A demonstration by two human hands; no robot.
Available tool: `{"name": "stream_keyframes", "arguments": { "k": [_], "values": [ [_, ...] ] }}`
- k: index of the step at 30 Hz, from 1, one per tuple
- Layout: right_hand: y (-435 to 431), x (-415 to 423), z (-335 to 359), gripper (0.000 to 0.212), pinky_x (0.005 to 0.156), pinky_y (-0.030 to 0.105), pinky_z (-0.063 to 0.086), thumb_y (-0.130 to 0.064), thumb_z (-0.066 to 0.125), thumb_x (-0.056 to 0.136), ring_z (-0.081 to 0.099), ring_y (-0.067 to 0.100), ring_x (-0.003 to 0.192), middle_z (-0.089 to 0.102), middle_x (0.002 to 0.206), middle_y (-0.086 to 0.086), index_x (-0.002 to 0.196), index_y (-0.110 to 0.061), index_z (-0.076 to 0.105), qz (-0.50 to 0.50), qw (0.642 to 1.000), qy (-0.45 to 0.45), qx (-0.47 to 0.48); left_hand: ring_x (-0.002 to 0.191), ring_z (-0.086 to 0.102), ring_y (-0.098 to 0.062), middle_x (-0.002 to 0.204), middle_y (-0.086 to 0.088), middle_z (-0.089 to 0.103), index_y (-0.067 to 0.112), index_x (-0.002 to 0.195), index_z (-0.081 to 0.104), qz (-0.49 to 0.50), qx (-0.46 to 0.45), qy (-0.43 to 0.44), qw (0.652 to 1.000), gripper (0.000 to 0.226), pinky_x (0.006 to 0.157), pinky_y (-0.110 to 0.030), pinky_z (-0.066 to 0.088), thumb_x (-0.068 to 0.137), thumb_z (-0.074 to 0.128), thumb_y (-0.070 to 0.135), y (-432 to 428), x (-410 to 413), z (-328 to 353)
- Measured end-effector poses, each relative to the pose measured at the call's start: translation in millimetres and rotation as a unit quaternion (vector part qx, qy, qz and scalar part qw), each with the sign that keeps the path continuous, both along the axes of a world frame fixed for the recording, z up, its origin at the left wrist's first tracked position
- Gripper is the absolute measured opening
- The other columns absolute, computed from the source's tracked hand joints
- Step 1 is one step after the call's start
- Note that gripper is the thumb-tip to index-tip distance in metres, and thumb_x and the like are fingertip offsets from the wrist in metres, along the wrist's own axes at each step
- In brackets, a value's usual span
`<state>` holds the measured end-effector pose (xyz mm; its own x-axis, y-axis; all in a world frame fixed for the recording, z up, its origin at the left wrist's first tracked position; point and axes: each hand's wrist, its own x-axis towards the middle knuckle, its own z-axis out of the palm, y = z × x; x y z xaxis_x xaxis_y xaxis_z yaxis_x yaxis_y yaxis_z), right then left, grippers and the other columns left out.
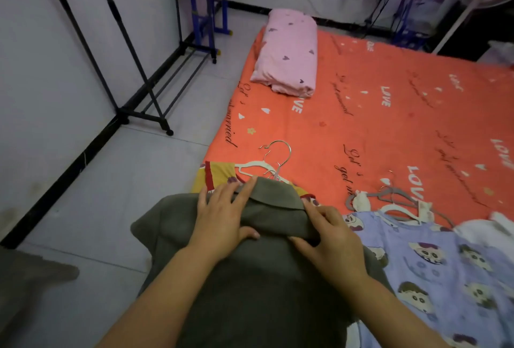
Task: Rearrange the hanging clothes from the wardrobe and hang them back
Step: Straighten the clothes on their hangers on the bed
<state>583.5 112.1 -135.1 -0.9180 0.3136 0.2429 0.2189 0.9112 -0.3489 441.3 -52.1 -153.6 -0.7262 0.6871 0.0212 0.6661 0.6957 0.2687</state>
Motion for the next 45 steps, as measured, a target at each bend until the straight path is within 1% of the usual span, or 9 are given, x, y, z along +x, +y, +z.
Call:
{"name": "stream_keyframes", "arguments": {
  "k": [6,11,19,22,28,31,36,41,45],
  "values": [
    [-12.2,67.3,44.9,0.072,0.049,0.025,0.050,-0.031,0.088,0.058,0.065,0.021,0.070,0.066,0.096,0.007,0.121,-0.008,0.061,-0.011,0.999,0.034,0.033,0.116,0.040,-0.015,0.126,0.004,0.046,0.042,0.146,0.004,-0.033,0.071,0.024,0.997,0.093,0.103,-0.031,0.019,0.073,0.059,0.064,-13.5,53.1,45.5],
    [-13.7,164.7,74.2,0.072,0.046,0.029,0.051,-0.033,0.087,0.061,0.064,0.022,0.067,0.064,0.090,0.008,0.124,-0.009,0.060,-0.064,0.994,0.063,0.055,0.111,0.044,-0.017,0.119,0.002,0.051,0.041,0.145,0.013,-0.097,0.120,0.060,0.986,0.092,0.097,-0.033,0.024,0.071,0.063,0.061,-5.4,135.2,85.5],
    [-20.0,372.4,119.2,0.071,0.052,0.030,0.052,-0.034,0.088,0.058,0.064,0.026,0.067,0.063,0.082,0.008,0.120,-0.012,0.063,-0.205,0.971,0.089,0.089,0.097,0.052,-0.025,0.100,-0.003,0.057,0.033,0.142,0.032,-0.216,0.157,0.094,0.959,0.092,0.083,-0.036,0.030,0.063,0.076,0.051,29.3,313.0,142.4],
    [-22.1,443.6,133.8,0.069,0.057,0.035,0.053,-0.034,0.086,0.061,0.063,0.027,0.070,0.062,0.083,0.008,0.123,-0.014,0.062,-0.254,0.958,0.093,0.094,0.102,0.050,-0.021,0.105,0.001,0.056,0.037,0.143,0.027,-0.250,0.167,0.092,0.949,0.091,0.081,-0.033,0.025,0.066,0.072,0.055,46.9,374.9,152.0],
    [-16.6,561.8,148.4,0.071,0.062,0.036,0.051,-0.033,0.084,0.064,0.059,0.024,0.074,0.060,0.086,0.007,0.128,-0.016,0.057,-0.326,0.934,0.088,0.112,0.110,0.048,-0.019,0.114,0.003,0.055,0.040,0.144,0.023,-0.304,0.197,0.059,0.930,0.093,0.088,-0.034,0.030,0.066,0.070,0.057,86.7,482.9,157.5],
    [-8.7,604.4,147.2,0.070,0.068,0.033,0.048,-0.035,0.081,0.067,0.057,0.020,0.079,0.059,0.089,0.004,0.131,-0.019,0.055,-0.365,0.920,0.077,0.122,0.106,0.046,-0.017,0.109,0.006,0.053,0.043,0.145,0.016,-0.322,0.195,0.041,0.926,0.094,0.088,-0.032,0.029,0.067,0.066,0.061,107.7,524.1,154.9],
    [16.6,662.1,142.8,0.068,0.083,0.035,0.045,-0.040,0.075,0.073,0.056,0.021,0.094,0.060,0.101,0.004,0.135,-0.024,0.050,-0.417,0.899,0.063,0.117,0.105,0.047,-0.016,0.108,0.007,0.053,0.044,0.144,0.017,-0.358,0.196,0.031,0.912,0.093,0.084,-0.032,0.029,0.067,0.066,0.063,151.2,578.6,151.8],
    [63.9,711.5,136.8,0.068,0.085,0.034,0.043,-0.043,0.072,0.076,0.054,0.018,0.096,0.057,0.104,0.001,0.137,-0.027,0.046,-0.451,0.885,0.050,0.108,0.101,0.047,-0.017,0.105,0.005,0.054,0.044,0.144,0.016,-0.385,0.198,0.032,0.901,0.093,0.083,-0.032,0.029,0.067,0.065,0.063,211.7,628.6,146.4],
    [121.0,754.3,131.2,0.069,0.080,0.032,0.044,-0.042,0.073,0.075,0.055,0.018,0.091,0.059,0.100,0.001,0.136,-0.027,0.047,-0.468,0.876,0.038,0.113,0.102,0.046,-0.016,0.107,0.005,0.052,0.044,0.144,0.015,-0.403,0.198,0.013,0.894,0.092,0.084,-0.031,0.029,0.068,0.064,0.063,277.7,669.6,138.2]
  ]
}}
